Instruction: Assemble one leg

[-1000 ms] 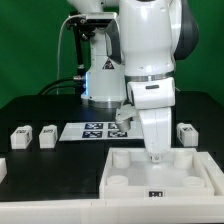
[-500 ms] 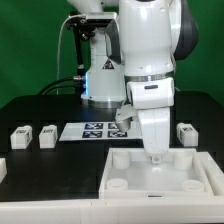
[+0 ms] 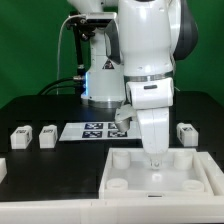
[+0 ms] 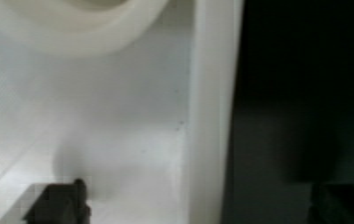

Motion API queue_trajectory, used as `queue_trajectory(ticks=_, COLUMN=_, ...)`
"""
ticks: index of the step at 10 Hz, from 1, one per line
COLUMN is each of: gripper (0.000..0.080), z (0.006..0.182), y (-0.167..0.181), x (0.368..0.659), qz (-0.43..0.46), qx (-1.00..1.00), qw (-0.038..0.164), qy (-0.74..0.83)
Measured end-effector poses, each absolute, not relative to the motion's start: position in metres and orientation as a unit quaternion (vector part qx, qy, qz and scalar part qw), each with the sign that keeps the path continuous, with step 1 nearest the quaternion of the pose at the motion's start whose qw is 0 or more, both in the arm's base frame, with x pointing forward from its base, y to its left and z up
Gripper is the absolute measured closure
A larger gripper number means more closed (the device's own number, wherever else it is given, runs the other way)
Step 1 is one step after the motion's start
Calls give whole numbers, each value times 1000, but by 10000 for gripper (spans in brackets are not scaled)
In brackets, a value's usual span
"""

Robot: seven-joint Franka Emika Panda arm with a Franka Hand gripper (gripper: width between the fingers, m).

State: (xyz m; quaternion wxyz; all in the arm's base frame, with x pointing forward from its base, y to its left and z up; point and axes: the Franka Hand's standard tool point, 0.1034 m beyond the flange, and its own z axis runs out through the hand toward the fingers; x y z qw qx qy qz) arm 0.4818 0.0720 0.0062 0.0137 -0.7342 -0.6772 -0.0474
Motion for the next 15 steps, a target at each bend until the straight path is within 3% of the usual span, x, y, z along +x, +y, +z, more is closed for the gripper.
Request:
queue_trajectory(ticks=4, gripper=151, z=8, y=72, x=482, qz=-47, qx=-738, qw=13, qy=-673)
queue_trajectory(ticks=7, gripper=150, z=53, y=77, x=472, qz=-50, qx=-781, qw=-1, qy=-622)
queue_trajectory(ticks=9, gripper=150, z=77, y=108, x=454, qz=-52, qx=-830, qw=-3, qy=-555)
queue_trajectory(ticks=12, gripper=150, z=80, y=153, x=435, qz=-55, qx=-923, qw=12, qy=-381)
queue_trajectory(ticks=15, gripper=150, z=80, y=153, x=436, qz=-52, qx=-965, qw=23, qy=-257)
